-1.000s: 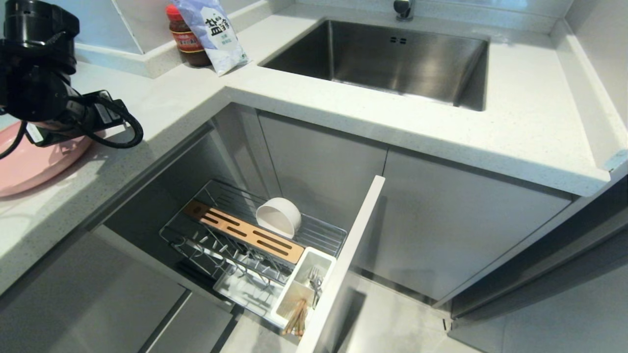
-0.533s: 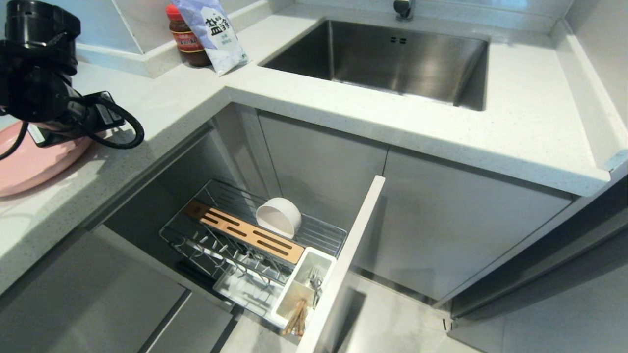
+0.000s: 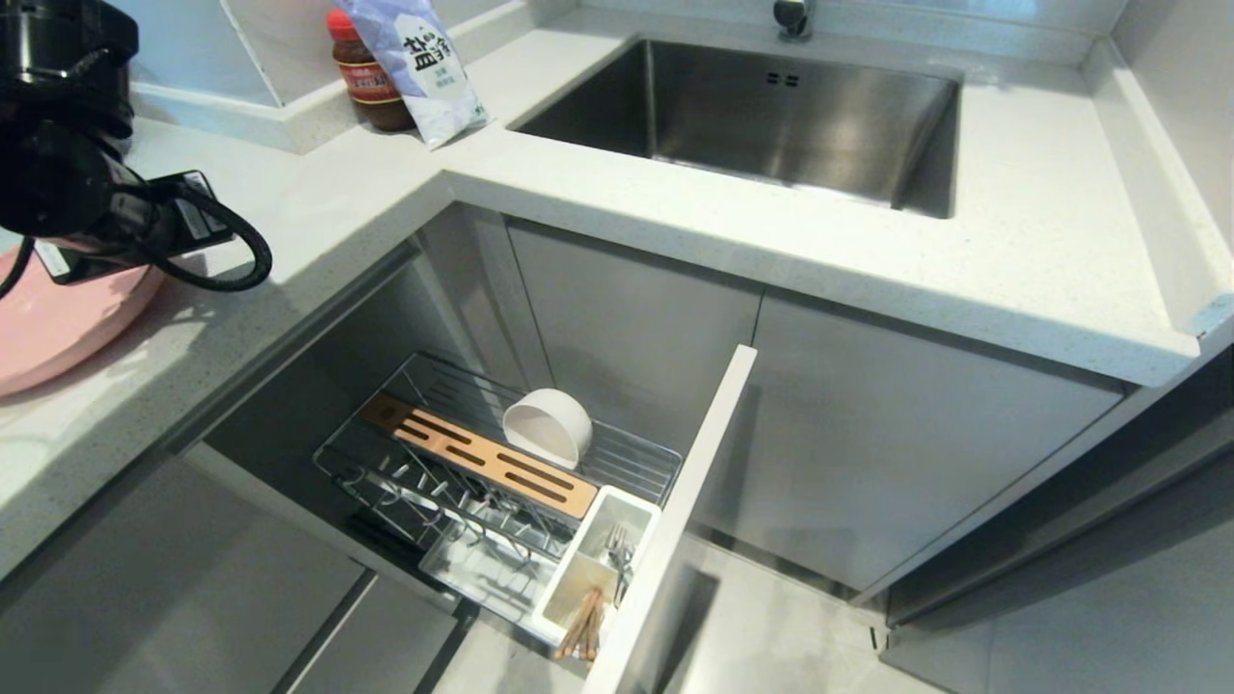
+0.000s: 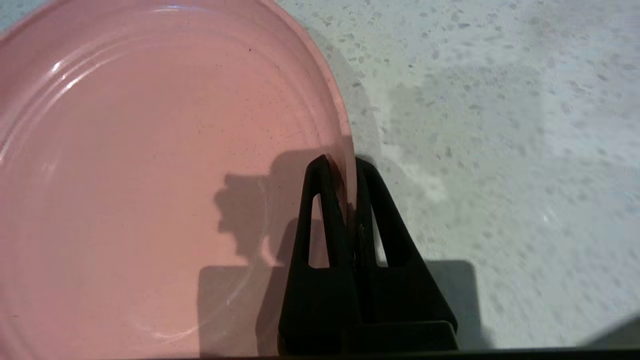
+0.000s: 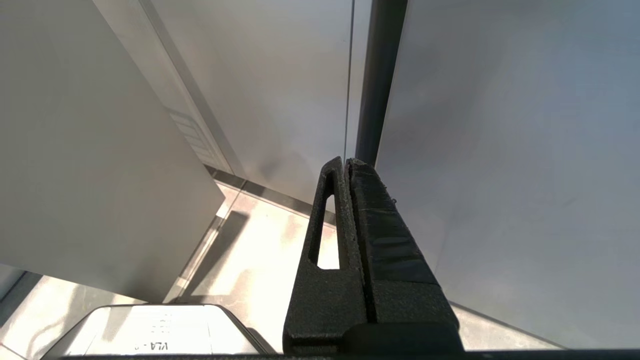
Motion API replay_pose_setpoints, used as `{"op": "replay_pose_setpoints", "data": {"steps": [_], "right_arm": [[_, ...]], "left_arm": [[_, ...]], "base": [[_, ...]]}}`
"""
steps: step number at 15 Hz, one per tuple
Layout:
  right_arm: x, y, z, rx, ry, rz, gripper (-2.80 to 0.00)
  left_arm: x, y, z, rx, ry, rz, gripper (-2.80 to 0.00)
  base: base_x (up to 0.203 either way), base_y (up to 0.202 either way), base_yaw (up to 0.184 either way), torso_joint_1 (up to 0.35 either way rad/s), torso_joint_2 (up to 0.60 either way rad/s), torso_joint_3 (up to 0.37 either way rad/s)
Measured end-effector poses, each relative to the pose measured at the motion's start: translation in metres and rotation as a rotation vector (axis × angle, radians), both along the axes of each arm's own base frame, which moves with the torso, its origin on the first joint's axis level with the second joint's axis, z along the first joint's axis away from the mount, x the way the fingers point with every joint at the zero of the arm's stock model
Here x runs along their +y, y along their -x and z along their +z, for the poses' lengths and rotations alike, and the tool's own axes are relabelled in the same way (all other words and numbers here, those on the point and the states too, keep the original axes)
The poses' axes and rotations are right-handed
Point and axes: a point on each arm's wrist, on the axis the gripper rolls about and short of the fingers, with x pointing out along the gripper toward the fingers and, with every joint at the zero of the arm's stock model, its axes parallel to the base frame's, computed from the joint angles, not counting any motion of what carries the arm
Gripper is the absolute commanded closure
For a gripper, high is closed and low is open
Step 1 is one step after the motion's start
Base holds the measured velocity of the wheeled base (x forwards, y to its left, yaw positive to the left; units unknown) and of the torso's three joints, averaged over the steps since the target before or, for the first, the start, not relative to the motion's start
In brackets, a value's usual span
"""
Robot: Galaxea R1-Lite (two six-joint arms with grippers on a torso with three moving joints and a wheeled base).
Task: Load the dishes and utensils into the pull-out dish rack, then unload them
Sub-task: Pick up the plate and place it in the cupboard
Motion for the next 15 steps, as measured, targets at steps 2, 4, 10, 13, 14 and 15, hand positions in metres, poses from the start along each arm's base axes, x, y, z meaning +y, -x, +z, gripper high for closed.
{"op": "replay_pose_setpoints", "data": {"steps": [2,4,10,13,14,15], "right_arm": [[0.000,0.000,0.000,0.000,0.000,0.001,0.00],[0.000,0.000,0.000,0.000,0.000,0.001,0.00],[0.000,0.000,0.000,0.000,0.000,0.000,0.00],[0.000,0.000,0.000,0.000,0.000,0.000,0.00],[0.000,0.000,0.000,0.000,0.000,0.000,0.00],[0.000,0.000,0.000,0.000,0.000,0.001,0.00]], "left_arm": [[-0.005,0.012,0.007,-0.022,0.001,-0.021,0.00],[-0.006,0.029,0.017,-0.055,0.000,-0.033,0.00],[-0.004,0.096,0.065,-0.335,0.010,-0.054,0.00],[-0.006,0.123,0.077,-0.462,0.026,-0.085,0.00],[-0.009,0.131,0.085,-0.523,0.034,-0.112,0.00],[-0.013,0.139,0.092,-0.582,0.048,-0.153,0.00]], "base": [[0.000,0.000,0.000,0.000,0.00,0.000],[0.000,0.000,0.000,0.000,0.00,0.000],[0.000,0.000,0.000,0.000,0.00,0.000],[0.000,0.000,0.000,0.000,0.00,0.000],[0.000,0.000,0.000,0.000,0.00,0.000],[0.000,0.000,0.000,0.000,0.00,0.000]]}}
